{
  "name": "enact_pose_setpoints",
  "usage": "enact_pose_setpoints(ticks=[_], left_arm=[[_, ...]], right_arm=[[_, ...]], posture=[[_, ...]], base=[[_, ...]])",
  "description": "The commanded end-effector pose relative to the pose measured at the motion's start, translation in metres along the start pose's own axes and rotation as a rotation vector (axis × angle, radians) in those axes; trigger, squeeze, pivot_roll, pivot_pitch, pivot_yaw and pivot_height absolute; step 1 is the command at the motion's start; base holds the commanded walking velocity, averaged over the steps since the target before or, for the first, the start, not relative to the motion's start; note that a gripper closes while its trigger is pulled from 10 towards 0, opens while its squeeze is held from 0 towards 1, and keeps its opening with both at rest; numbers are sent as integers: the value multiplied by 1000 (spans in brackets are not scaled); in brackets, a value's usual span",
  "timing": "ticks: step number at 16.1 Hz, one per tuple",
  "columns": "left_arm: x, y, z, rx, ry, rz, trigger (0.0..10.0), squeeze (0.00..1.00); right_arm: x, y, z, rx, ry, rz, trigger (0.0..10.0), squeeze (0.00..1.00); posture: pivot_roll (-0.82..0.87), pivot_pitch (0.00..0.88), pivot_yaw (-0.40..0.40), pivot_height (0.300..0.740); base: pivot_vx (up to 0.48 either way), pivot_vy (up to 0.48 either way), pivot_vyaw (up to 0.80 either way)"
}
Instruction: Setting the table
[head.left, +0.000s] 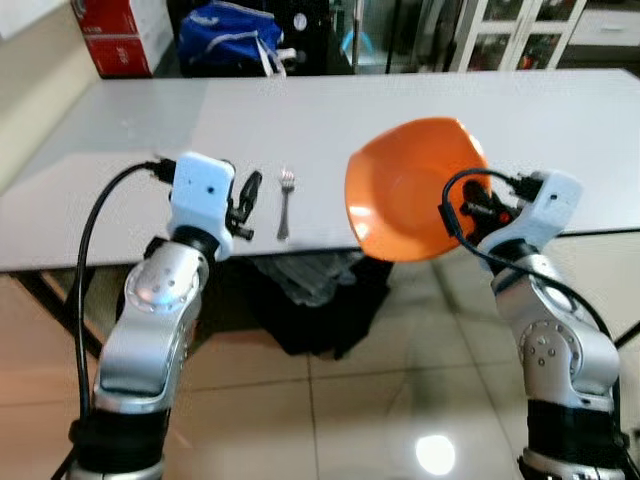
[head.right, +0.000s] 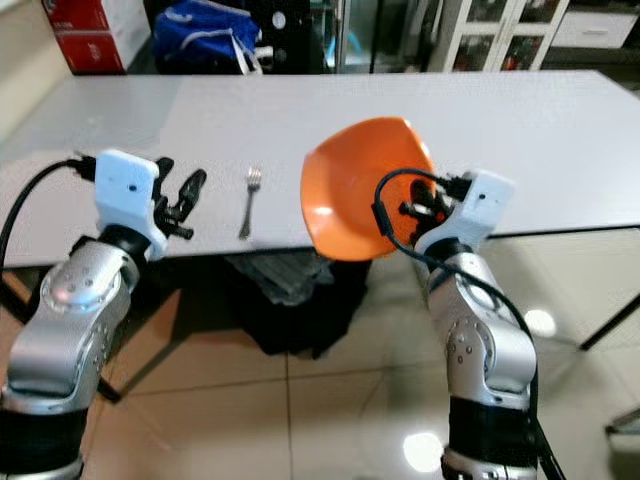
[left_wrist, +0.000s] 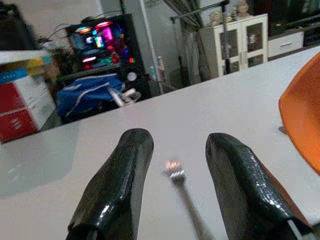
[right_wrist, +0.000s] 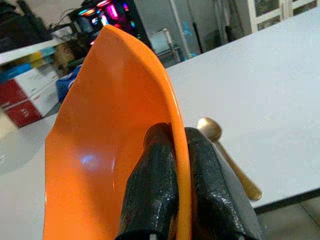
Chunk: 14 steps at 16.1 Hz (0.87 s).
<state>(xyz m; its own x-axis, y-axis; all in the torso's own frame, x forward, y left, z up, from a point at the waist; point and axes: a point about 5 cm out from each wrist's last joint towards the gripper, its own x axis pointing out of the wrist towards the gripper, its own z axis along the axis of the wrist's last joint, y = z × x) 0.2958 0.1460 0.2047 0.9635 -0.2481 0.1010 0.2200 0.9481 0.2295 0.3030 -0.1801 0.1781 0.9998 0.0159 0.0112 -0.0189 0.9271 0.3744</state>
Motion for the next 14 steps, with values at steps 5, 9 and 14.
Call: enact_pose_setpoints(ticks=[5, 9, 14], left_arm=[[12, -12, 5, -5, -15, -93, 10000, 0], [6, -14, -1, -14, 3, -90, 10000, 0], [-2, -9, -5, -11, 19, -71, 10000, 0]], right_arm=[[-8, -8, 14, 9, -74, -56, 10000, 0], [-6, -16, 15, 79, -88, -102, 10000, 0], [5, -14, 18, 113, -81, -86, 10000, 0]], posture=[[-67, 9, 88, 740], [-47, 10, 57, 740], [-42, 28, 46, 740]], base=[[455, 0, 0], [442, 0, 0], [439, 0, 0]])
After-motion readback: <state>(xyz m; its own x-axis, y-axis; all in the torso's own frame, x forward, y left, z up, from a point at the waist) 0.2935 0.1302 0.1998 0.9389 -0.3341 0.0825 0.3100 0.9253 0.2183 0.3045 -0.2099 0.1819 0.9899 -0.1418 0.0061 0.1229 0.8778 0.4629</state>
